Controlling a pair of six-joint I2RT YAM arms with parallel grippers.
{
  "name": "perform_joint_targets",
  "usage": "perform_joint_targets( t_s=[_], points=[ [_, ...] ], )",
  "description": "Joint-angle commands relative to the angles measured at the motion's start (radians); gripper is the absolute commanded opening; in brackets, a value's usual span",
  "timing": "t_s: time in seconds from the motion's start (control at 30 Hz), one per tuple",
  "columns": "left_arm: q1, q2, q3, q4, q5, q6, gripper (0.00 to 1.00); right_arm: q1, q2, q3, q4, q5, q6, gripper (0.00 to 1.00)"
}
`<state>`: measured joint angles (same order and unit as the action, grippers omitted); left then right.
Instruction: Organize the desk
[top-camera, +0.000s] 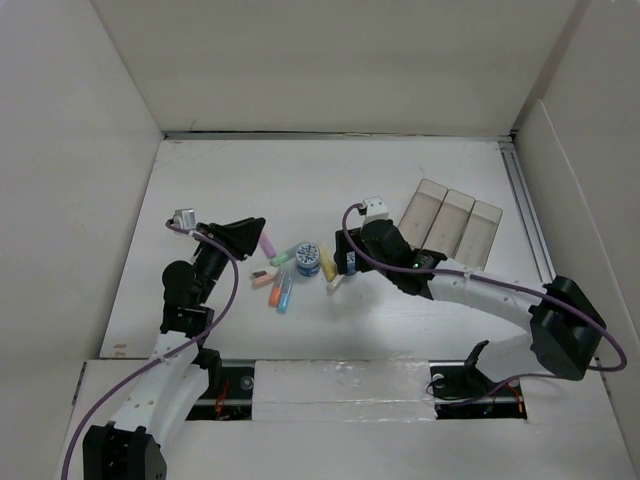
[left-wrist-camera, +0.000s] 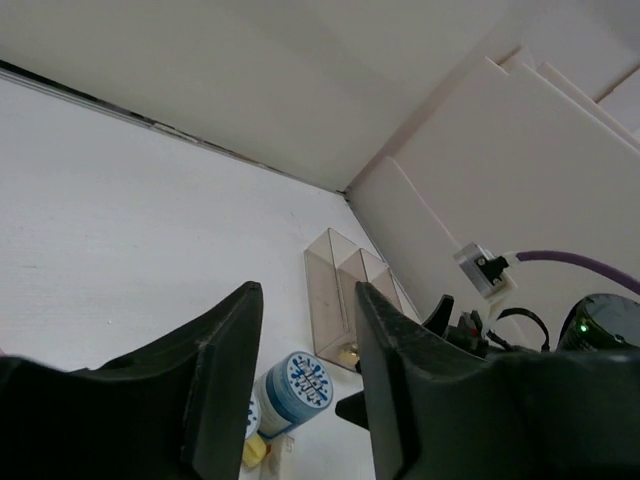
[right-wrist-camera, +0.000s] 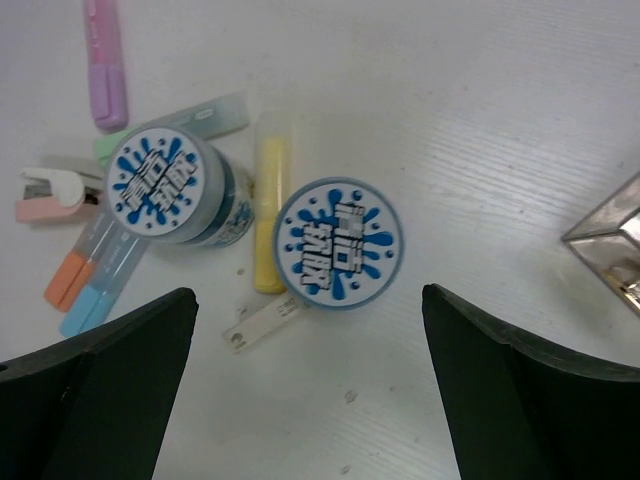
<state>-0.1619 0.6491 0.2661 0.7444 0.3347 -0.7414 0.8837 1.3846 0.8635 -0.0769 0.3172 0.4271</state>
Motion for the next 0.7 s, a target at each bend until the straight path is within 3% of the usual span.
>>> perform_joint_targets(
  t_s=[0.0,0.1,0.47,0.67],
  points=[
    [-0.002,-0.019,0.001,0.059,0.016,0.001,0.4,-0.057,0.005,0.048,-0.015,0.0,0.007,1.0],
    [-0.002,-0.019,0.007,0.068,0.046,-0.013,0.51,-0.08,0.056,0.074,-0.024,-0.033,-0.001,1.0],
    [-0.002,0.029,0.024,0.056,0.087,-0.035,0.52,-0.08,0.218,0.179,-0.024,-0.076,-0.011,1.0],
    [-0.002,0.021,0.021,0.059,0.089,-0.039,0.52,-0.071,0.235,0.172,-0.046,-0.001,0.004,0.9]
  ],
)
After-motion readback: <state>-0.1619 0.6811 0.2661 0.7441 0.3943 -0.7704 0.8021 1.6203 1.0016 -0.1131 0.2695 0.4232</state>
